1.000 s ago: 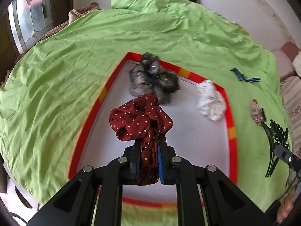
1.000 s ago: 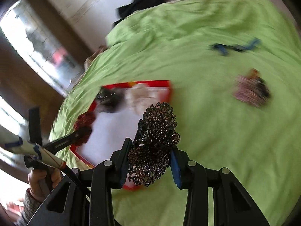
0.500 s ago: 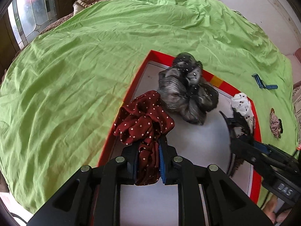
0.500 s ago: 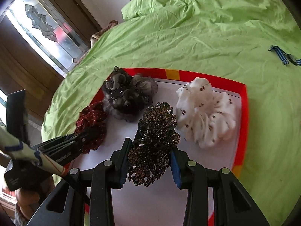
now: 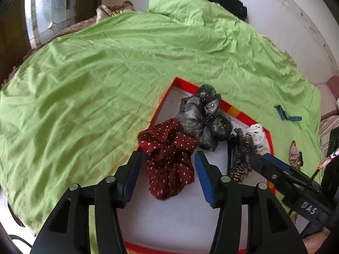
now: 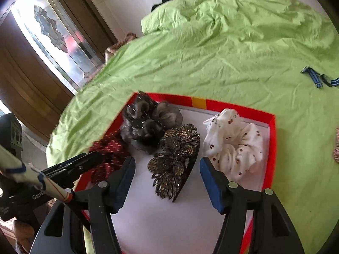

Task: Organize jewelry
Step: 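Carry the red scrunchie and jeweled clip into the tray and release both, then move both open tools back toward the remaining plaid scrunchie and bracelets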

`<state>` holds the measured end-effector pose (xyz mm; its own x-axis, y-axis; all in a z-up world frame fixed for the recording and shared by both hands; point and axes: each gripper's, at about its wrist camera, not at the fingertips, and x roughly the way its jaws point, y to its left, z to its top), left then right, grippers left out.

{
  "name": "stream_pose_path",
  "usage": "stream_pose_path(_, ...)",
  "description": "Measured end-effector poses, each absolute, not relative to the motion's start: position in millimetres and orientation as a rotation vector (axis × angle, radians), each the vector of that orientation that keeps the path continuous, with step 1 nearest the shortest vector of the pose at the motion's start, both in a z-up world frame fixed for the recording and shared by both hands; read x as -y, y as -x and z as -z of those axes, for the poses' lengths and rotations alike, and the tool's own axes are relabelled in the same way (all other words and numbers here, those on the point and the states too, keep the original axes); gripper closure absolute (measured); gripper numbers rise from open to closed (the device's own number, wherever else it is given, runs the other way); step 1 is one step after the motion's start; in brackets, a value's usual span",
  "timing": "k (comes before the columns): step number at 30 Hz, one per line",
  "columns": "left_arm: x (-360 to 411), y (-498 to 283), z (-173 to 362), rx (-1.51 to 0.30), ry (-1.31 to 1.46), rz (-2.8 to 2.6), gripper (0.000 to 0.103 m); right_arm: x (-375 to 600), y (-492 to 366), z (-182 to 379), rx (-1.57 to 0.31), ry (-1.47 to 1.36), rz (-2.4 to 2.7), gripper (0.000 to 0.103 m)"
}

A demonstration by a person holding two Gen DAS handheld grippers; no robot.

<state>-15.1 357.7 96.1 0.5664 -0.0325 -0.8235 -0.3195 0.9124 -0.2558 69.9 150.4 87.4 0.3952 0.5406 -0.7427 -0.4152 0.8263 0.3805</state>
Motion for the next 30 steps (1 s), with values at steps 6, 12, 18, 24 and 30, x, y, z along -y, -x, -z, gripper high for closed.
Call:
stream_pose_path(6, -346, 58, -136, -0.883, 0.379, -0.226, 0.05, -95, -33, -119, -0.931, -0.164, -0.607, 0.033)
stream_pose_path(12, -296, 77, -163, -0.867, 0.326, -0.151, 0.046, 2, -2, -109, -0.945, -0.214, -0.483, 0.033)
stream_pose_path(18, -216, 74, -172, -0.894, 0.246, 0.007, 0.046, 123, 21, -85, -0.969, -0.312, -0.263, 0.033)
stream_pose_path(24, -131, 51, -155, -0.987, 0.223, 0.168, 0.046, 198, 29, -81, -0.942, -0.37, -0.148, 0.033)
stream_pose_path(30, -70, 12, -136, -1.022, 0.236, 0.243, 0.046, 221, 8, -75, -0.921, -0.386, -0.134, 0.042)
